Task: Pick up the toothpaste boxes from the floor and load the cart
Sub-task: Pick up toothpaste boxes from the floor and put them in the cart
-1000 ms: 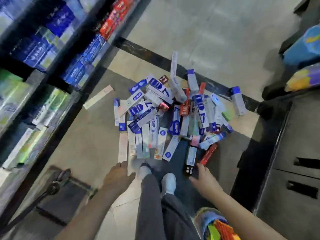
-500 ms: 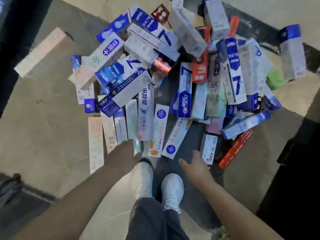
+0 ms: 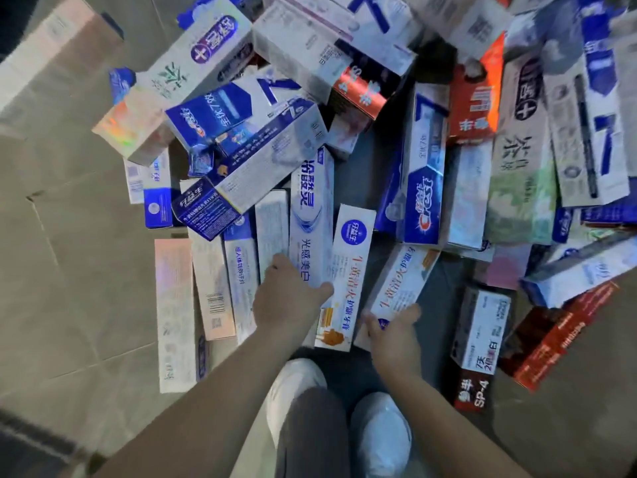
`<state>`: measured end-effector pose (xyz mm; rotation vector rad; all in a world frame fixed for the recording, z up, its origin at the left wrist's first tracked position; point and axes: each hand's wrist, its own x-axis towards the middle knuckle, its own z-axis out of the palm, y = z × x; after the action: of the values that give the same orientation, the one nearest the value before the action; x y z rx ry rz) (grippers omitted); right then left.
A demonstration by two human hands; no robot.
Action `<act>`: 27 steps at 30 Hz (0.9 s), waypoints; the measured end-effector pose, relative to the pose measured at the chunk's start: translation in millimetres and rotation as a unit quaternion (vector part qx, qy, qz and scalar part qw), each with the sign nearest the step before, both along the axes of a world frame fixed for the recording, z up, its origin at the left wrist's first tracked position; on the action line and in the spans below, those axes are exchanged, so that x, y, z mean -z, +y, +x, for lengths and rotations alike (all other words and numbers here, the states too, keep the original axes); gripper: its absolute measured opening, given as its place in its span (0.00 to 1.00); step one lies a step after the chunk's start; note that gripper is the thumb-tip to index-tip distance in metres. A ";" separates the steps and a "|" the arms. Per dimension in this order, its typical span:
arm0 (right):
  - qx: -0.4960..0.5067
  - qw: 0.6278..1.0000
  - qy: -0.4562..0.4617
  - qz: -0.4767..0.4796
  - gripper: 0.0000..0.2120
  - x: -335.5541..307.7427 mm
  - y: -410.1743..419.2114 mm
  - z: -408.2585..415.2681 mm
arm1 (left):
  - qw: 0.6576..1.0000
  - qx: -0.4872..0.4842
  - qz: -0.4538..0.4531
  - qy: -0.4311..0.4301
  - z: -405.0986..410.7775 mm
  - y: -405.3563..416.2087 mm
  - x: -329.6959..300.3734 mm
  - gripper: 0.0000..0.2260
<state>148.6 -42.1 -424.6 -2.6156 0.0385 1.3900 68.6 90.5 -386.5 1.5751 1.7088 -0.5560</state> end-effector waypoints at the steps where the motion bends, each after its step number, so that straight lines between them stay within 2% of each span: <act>1: -0.016 1.000 -0.010 -0.008 0.31 -3.9 -2.5 2.1 | 1.000 0.006 -0.001 -0.010 -3.0 0.4 -3.8 0.28; 5: -0.103 0.993 -0.029 -0.048 0.27 -32.9 -9.2 18.0 | 0.999 0.023 -0.006 -0.030 -9.0 0.2 -40.3 0.25; 10: -0.186 0.978 0.017 -0.096 0.26 -115.9 -14.7 34.0 | 0.998 0.057 -0.037 0.009 -19.4 -11.3 -118.2 0.24; 15: -0.208 0.973 0.029 -0.096 0.30 -238.6 -16.0 38.0 | 0.996 0.056 -0.059 0.021 -28.2 -24.7 -227.9 0.23; 17: -0.208 0.975 0.015 -0.076 0.27 -291.6 -7.6 43.7 | 0.997 0.060 -0.053 0.022 -31.0 -24.6 -275.8 0.23; 21: -0.245 0.969 -0.018 -0.033 0.24 -402.1 11.7 59.7 | 0.999 0.044 -0.011 0.014 -39.6 -22.6 -376.8 0.25; 27: -0.287 0.954 -0.076 0.034 0.30 -555.4 22.8 68.5 | 0.997 -0.032 0.064 -0.021 -58.7 -33.6 -532.8 0.29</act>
<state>217.1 -19.3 130.7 -2.7819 -0.8355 1.2891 10.0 56.9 146.3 1.6027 1.7866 -0.3854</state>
